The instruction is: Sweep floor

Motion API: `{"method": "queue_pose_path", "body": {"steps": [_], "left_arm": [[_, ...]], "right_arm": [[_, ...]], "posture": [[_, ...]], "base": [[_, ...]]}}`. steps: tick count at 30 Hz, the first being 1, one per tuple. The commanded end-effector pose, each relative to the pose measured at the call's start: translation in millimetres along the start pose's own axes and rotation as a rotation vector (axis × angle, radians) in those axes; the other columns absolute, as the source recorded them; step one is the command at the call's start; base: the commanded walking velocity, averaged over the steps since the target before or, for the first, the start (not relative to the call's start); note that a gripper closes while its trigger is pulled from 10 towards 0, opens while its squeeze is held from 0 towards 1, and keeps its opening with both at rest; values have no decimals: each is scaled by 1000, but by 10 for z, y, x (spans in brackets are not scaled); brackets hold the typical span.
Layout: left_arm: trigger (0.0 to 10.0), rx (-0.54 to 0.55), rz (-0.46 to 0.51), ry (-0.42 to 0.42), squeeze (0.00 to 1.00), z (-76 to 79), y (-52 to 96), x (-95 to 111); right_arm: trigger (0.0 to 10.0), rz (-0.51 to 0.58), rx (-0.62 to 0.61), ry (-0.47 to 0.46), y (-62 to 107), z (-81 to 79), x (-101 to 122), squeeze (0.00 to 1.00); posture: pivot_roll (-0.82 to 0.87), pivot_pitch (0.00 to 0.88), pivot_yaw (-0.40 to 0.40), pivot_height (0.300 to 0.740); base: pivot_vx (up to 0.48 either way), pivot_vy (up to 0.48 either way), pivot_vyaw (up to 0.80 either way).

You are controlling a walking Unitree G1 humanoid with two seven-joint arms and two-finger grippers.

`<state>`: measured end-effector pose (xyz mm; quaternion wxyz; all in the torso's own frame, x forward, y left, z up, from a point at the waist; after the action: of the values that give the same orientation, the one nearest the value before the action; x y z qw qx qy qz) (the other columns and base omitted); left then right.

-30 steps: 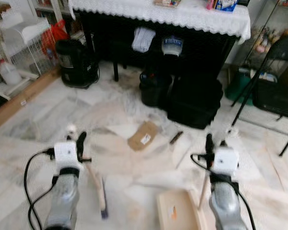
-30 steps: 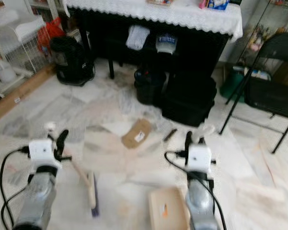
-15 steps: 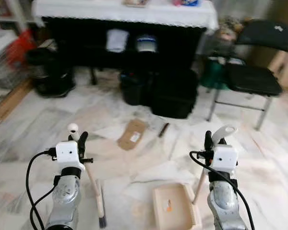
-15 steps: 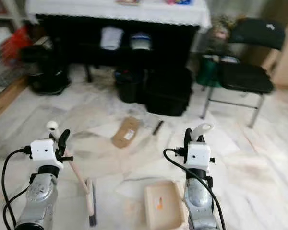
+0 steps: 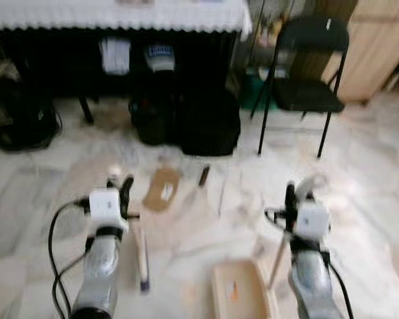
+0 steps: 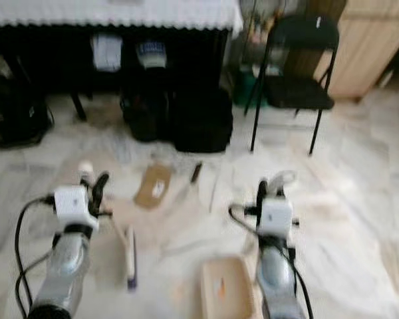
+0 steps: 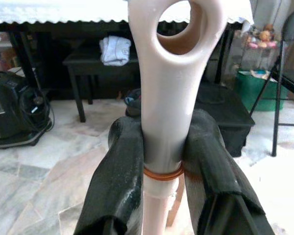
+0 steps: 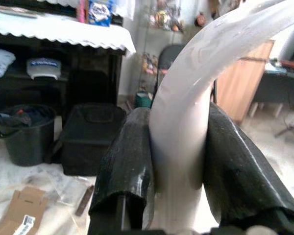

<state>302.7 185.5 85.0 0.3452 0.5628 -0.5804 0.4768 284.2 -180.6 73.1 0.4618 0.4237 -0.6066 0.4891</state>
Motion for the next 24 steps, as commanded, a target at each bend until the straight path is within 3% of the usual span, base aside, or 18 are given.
{"method": "queue_pose_path", "body": {"steps": [1,24], "left_arm": [[10000,34,12,-1,27,-86,15,-3],[10000,33,13,9,24,-62,4,-8]], "right_arm": [[10000,31,14,-7,-23,-35,50,0],[10000,38,35,0,-64,-50,64,0]], "posture": [[-31,96,-22,740],[-32,64,-30,740]], "base": [[0,274,0],[0,272,0]]}}
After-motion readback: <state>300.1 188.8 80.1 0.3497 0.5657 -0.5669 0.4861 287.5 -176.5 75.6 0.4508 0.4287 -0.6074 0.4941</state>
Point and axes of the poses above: a point about 5 cm out from each wrist's last joint towards the gripper, its own y axis pointing back from the gripper into the wrist, its own x axis along the axis of the wrist's last joint, z = x × y, the point moved 1 cm from there along -y, pointing out of the wrist towards the gripper, and after that the axes turned 15 degrees about -y, right-handed, at the moved point
